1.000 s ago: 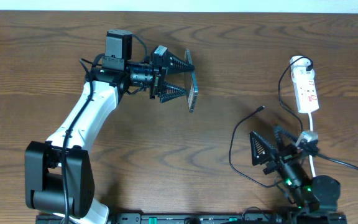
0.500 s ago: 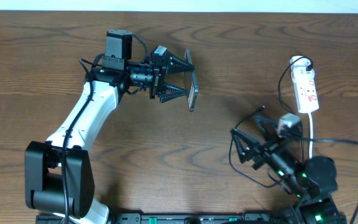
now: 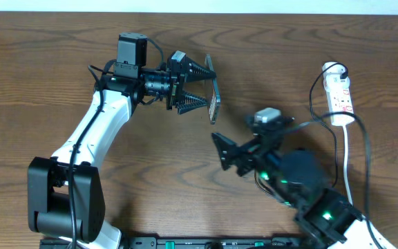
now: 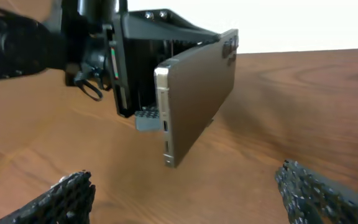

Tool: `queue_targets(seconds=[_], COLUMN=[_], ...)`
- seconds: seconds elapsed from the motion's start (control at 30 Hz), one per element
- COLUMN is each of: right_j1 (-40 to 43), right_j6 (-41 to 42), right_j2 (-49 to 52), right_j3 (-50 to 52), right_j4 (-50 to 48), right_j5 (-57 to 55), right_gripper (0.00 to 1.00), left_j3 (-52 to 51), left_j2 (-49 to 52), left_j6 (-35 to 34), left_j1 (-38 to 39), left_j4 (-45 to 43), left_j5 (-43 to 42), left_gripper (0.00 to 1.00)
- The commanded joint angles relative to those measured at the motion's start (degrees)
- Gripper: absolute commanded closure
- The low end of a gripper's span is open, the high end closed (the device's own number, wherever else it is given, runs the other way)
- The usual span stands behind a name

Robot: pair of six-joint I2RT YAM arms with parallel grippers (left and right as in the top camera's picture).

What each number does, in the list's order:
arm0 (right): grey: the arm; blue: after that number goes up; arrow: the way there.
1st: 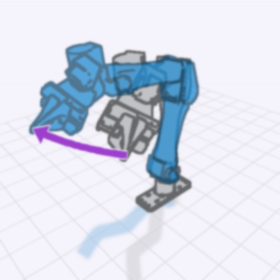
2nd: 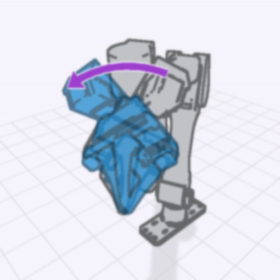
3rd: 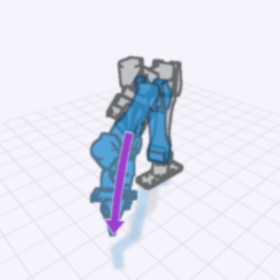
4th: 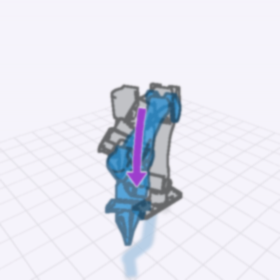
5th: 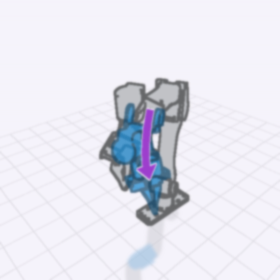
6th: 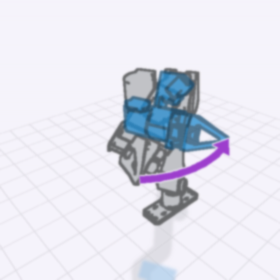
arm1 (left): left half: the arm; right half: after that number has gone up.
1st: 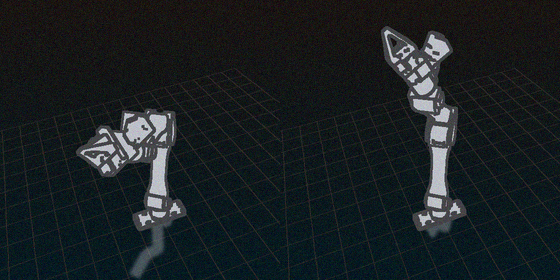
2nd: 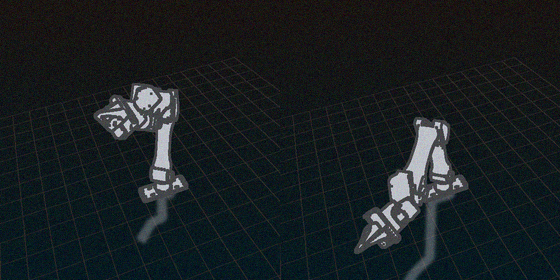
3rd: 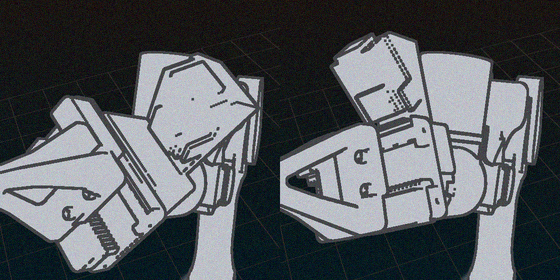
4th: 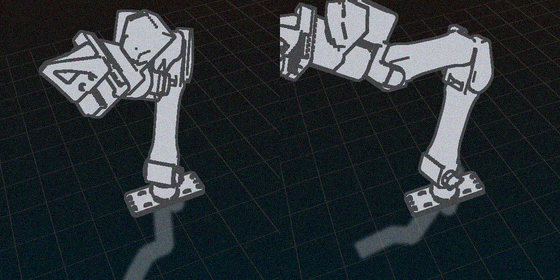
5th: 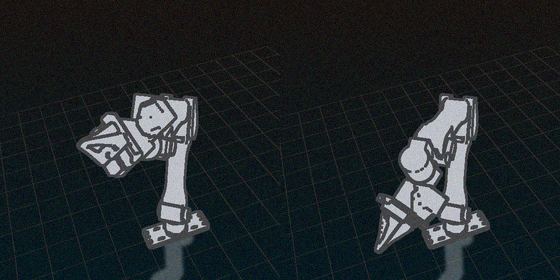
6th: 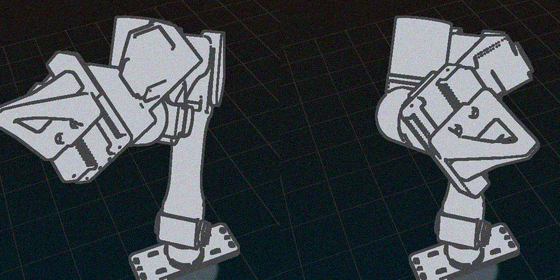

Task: Plug charger to phone and switch on socket
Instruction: 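Move the right gripper toward the phone held by the left gripper, then close the right gripper on the phone's lower edge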

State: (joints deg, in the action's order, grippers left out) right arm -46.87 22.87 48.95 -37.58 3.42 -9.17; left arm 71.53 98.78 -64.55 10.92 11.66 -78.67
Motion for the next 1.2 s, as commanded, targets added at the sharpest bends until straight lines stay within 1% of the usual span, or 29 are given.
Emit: queue_targets(seconds=[0.0,0.13,0.2,0.33,0.53,0.6,0.7,0.9,1.17], right_j1=[-5.0,-9.9,-11.0,-11.7,-11.7,-11.7,-11.7,-11.7,-11.6], right_j6=[-2.2,-2.2,-2.2,-2.1,-2.1,-2.1,-2.1,-1.6,-1.5], right_j2=[3.3,7.5,9.7,14.8,19.2,19.4,19.4,20.3,22.1], right_j3=[-4.0,-6.2,-6.4,-6.5,-6.6,-6.6,-6.6,-6.6,-6.6], right_j4=[0.0,-1.1,-3.0,-9.2,-14.9,-15.5,-16.0,-16.7,-18.5], right_j5=[-16.3,-27.5,-30.8,-32.2,-37.0,-37.0,-37.0,-36.8,-36.8], right_gripper=[0.03,0.01,0.01,0.01,0.01,0.04,0.13,0.21,0.29], left_j3=[0.4,0.4,0.4,0.4,0.4,0.4,0.4,0.4,0.4], left_j2=[-1.4,-1.4,-1.4,-1.4,-1.4,-1.4,-1.4,-1.4,-1.4], left_j6=[-0.2,-0.2,-0.2,-0.2,-0.2,-0.2,-0.2,-0.2,-0.2], left_j1=[-0.2,-0.2,-0.2,-0.2,-0.2,-0.2,-0.2,-0.2,-0.2], left_j4=[-0.5,-0.5,-0.5,-0.5,-0.5,-0.5,-0.5,-0.5,-0.5], left_j5=[-1.7,-1.7,-1.7,-1.7,-1.7,-1.7,-1.7,-1.7,-1.7], left_gripper=[0.51,0.51,0.51,0.52,0.52,0.51,0.51,0.51,0.52])
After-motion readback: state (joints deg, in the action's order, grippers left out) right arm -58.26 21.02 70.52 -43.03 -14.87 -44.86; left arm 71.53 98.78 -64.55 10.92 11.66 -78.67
